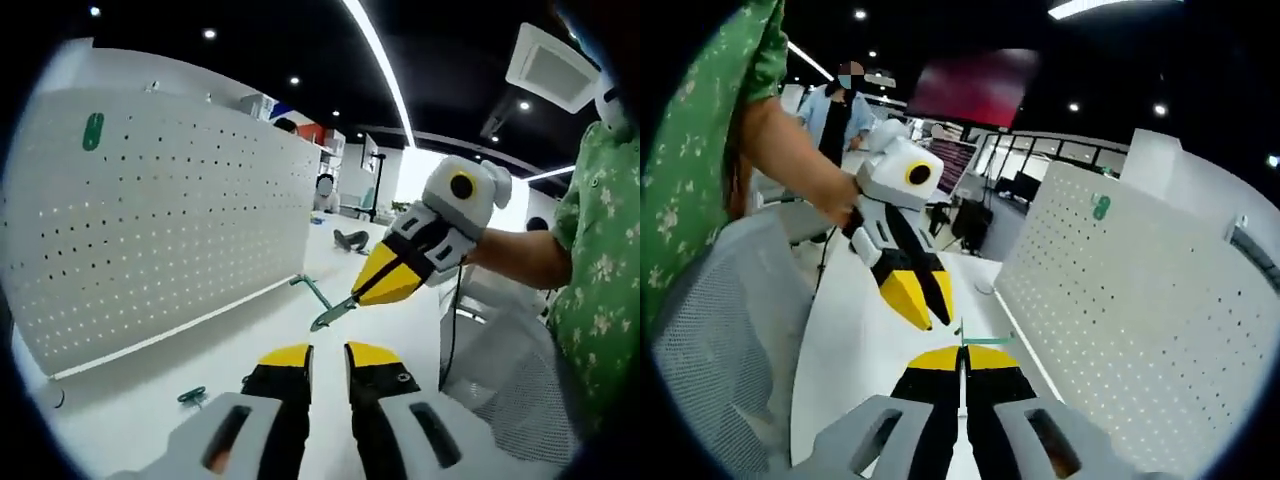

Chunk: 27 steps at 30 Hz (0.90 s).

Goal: Insert the hook assembly into the mounting plate slot until the hook locks in place.

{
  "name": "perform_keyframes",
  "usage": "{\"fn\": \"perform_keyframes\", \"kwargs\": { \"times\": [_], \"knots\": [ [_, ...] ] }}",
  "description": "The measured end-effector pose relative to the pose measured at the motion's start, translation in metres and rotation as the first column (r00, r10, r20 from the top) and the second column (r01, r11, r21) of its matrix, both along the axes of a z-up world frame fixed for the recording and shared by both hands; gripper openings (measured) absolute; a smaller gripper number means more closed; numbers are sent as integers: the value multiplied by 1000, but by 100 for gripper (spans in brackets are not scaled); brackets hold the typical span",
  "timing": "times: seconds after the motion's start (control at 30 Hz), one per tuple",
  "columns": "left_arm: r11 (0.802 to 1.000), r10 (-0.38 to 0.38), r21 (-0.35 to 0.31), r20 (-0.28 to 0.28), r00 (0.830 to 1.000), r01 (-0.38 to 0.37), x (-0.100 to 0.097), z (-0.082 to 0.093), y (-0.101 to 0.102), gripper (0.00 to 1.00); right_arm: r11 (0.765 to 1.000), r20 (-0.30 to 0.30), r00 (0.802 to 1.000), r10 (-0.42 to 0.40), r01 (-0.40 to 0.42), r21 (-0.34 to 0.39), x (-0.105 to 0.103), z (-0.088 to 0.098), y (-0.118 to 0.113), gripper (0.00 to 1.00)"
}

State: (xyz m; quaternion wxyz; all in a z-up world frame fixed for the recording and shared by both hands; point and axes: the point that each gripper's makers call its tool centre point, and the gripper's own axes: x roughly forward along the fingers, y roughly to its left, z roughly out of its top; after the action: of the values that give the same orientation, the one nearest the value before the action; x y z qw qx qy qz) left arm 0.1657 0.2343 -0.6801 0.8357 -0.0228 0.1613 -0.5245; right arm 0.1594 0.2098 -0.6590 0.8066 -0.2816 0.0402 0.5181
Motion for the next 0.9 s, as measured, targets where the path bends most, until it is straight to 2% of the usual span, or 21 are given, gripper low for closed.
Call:
{"fn": "perform_keyframes", "kwargs": {
  "times": [0.2, 0.27, 0.3, 0.47, 0.8, 0.9],
  "knots": [
    [996, 70, -58, -65, 995, -74, 9, 6, -2, 15, 997, 143, 989, -38, 48, -68, 7, 9, -2, 0],
    [991, 82, -97, -89, 993, -91, 11, 12, -3, 15, 994, 187, 982, -42, 59, -89, 8, 11, -2, 0],
    [986, 103, -115, -118, 988, -117, 14, 15, -2, 15, 989, 222, 974, -37, 67, -129, 8, 10, -3, 0],
    [980, 119, -139, -144, 982, -139, 20, 23, -2, 14, 967, 354, 935, 7, 83, -239, 7, 8, 2, 0],
    [979, 132, -129, -177, 975, -156, 24, 22, 0, 13, 941, 495, 868, 37, 137, -310, 12, 12, -1, 0],
    [980, 136, -123, -175, 975, -159, 26, 23, 1, 12, 939, 498, 866, 40, 137, -315, 12, 10, -1, 0]
  ]
}}
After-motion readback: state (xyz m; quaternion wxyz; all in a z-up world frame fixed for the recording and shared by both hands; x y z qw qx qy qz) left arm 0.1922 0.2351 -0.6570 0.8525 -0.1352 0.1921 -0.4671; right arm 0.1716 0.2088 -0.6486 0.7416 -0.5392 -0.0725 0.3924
